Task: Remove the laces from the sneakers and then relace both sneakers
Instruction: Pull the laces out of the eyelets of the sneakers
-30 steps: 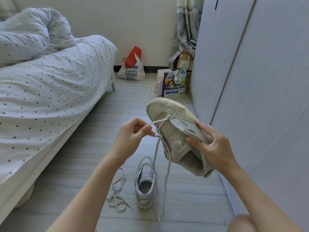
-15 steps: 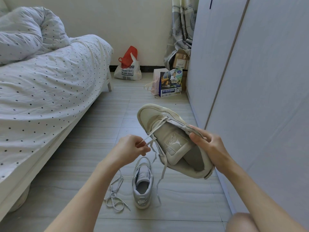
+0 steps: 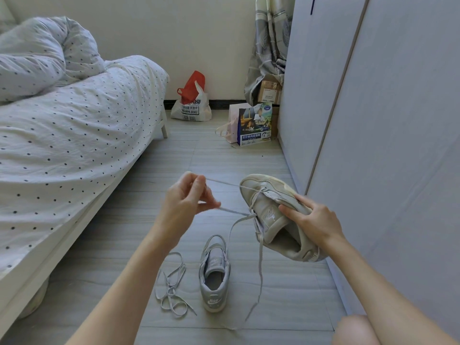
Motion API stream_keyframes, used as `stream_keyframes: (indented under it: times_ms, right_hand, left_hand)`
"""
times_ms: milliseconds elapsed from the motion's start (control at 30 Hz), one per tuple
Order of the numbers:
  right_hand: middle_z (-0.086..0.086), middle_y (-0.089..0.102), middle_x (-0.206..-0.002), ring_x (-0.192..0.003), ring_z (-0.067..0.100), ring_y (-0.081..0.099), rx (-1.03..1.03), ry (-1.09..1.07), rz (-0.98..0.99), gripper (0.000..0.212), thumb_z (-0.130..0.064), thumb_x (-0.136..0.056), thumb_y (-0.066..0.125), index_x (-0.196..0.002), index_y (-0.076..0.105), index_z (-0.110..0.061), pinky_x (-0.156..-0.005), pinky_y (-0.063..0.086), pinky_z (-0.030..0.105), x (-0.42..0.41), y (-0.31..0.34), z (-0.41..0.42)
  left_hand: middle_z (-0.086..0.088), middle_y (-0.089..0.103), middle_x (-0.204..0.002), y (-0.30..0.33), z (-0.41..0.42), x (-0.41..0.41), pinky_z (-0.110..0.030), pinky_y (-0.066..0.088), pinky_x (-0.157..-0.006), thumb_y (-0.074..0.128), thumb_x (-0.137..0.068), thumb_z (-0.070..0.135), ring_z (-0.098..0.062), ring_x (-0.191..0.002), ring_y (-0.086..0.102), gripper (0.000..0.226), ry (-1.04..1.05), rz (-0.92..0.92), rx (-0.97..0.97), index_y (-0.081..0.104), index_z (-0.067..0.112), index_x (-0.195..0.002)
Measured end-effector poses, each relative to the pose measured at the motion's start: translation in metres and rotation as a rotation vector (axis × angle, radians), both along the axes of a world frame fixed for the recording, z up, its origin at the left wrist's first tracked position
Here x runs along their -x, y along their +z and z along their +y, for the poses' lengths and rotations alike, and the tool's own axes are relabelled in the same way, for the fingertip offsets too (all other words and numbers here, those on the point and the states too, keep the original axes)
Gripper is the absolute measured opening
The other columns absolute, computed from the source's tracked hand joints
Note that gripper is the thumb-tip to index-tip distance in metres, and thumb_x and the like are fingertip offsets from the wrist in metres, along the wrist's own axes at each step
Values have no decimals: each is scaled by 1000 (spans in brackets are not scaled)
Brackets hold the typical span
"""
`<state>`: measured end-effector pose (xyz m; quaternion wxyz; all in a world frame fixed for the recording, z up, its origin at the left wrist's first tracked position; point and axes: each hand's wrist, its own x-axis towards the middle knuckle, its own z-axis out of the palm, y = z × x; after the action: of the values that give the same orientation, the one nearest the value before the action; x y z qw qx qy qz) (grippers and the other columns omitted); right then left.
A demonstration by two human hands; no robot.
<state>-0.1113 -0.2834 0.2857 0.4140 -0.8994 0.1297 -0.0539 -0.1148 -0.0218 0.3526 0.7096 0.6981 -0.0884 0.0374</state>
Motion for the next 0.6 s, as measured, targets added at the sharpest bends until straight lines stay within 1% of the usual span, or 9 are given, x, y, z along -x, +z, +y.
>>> stream_keyframes:
  times_ms: [67,100,167,233,267,333,433,533,600]
  right_hand:
    - [-7,60,-127,-115,21,54,-20,2,7,64,-68,-70,63,-128,53,-43,-89,45,33,1,-1,-1]
    - [-7,62,-125,-114,19,55,-66,3,1,65,-68,-68,63,-127,55,-42,-91,46,34,2,0,-2]
    - [-7,65,-119,-111,17,57,-192,-10,-27,68,-71,-61,65,-121,60,-40,-95,47,36,5,3,-4]
    - [-7,66,-115,-110,16,58,-283,-36,-60,71,-73,-56,64,-118,63,-39,-96,47,38,5,6,-6]
    - [-6,66,-116,-110,17,58,-295,-49,-68,69,-71,-58,65,-118,62,-39,-97,47,38,4,7,-7]
    - [-6,66,-116,-110,18,58,-258,-75,-65,63,-69,-65,66,-121,61,-40,-95,48,37,2,5,-10]
    - [-4,66,-117,-109,21,57,-187,-110,-24,62,-69,-68,64,-123,59,-40,-86,46,33,0,-4,-14]
    - [-1,64,-121,-112,25,56,-74,-120,56,68,-73,-69,60,-128,55,-39,-81,43,33,-3,-15,-18]
    - [2,63,-123,-114,29,55,56,-103,119,74,-78,-68,54,-131,51,-40,-86,44,36,-4,-22,-18]
  left_hand:
    - [-3,49,-59,-9,-2,-4,-32,50,-57,42,-99,19,-16,-52,50,26,105,-106,-342,45,10,-75]
    - [-3,46,-60,-13,-2,-6,-32,44,-55,43,-98,24,-16,-51,44,27,123,-129,-548,45,11,-75]
    - [-3,54,-68,-23,2,-9,-30,41,-58,44,-97,32,-15,-58,45,24,8,-25,-879,49,12,-83]
    - [-1,62,-86,-32,3,-8,-28,43,-67,49,-95,35,-16,-74,54,19,-182,125,-1121,50,16,-94]
    - [1,61,-93,-34,3,-7,-26,42,-68,54,-93,35,-15,-80,54,19,-227,160,-1188,51,17,-99]
    - [2,59,-94,-33,4,-9,-19,40,-62,61,-89,31,-13,-81,53,21,-179,169,-1178,58,17,-105]
    - [-2,64,-86,-28,10,-12,-13,37,-51,65,-86,26,-11,-70,53,14,-55,166,-1152,68,14,-93]
    - [-3,70,-90,-30,12,-10,-23,49,-67,68,-84,28,-15,-80,62,15,-127,213,-1247,72,14,-89]
    - [-2,71,-91,-33,10,-7,-27,52,-74,68,-83,27,-15,-81,64,15,-168,226,-1293,73,15,-91]
